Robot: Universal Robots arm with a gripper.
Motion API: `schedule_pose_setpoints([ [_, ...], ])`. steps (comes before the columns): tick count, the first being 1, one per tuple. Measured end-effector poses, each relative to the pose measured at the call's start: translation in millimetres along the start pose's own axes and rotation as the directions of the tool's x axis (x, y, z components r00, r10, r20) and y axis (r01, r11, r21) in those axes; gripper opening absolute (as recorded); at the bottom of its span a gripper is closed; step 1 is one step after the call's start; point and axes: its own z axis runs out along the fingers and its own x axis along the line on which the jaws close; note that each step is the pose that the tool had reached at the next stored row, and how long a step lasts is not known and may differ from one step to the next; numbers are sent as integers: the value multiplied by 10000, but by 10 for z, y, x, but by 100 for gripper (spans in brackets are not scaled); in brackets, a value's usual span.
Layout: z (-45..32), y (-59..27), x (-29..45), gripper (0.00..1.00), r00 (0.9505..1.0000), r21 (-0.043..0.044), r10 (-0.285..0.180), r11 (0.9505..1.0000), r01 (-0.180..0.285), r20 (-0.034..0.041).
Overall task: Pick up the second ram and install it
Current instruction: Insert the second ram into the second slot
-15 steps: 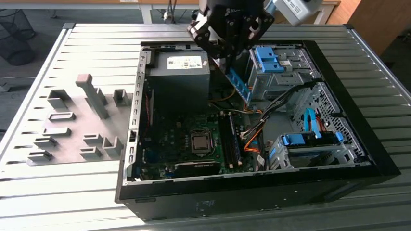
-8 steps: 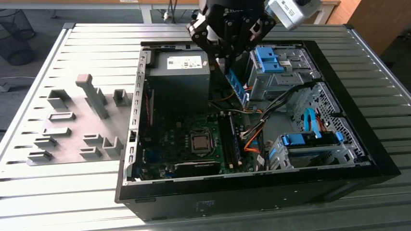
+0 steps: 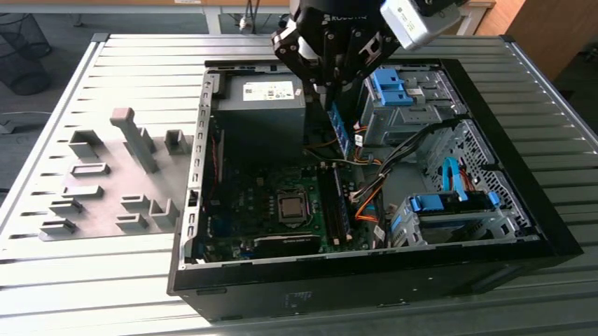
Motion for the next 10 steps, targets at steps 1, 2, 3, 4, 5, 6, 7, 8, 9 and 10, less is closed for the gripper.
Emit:
schedule_pose_setpoints([
  [1,4,0,0,14,9998,7,179,9998,-179,0],
  [2,9,0,0,14,9994,12,351,9994,-351,1],
  [3,14,0,1,14,9986,17,526,9986,-526,1],
  [4,18,0,1,14,9976,23,697,9976,-697,1],
  [5,21,0,1,14,9962,28,866,9962,-866,2],
  [6,22,0,1,14,9950,33,997,9950,-997,2],
  [7,22,0,1,14,9947,34,1030,9947,-1030,2],
  [8,22,-1,1,14,9946,35,1033,9946,-1033,2],
  [9,23,0,1,14,9944,33,1055,9944,-1055,3],
  [10,23,0,1,14,9942,34,1076,9942,-1076,3],
])
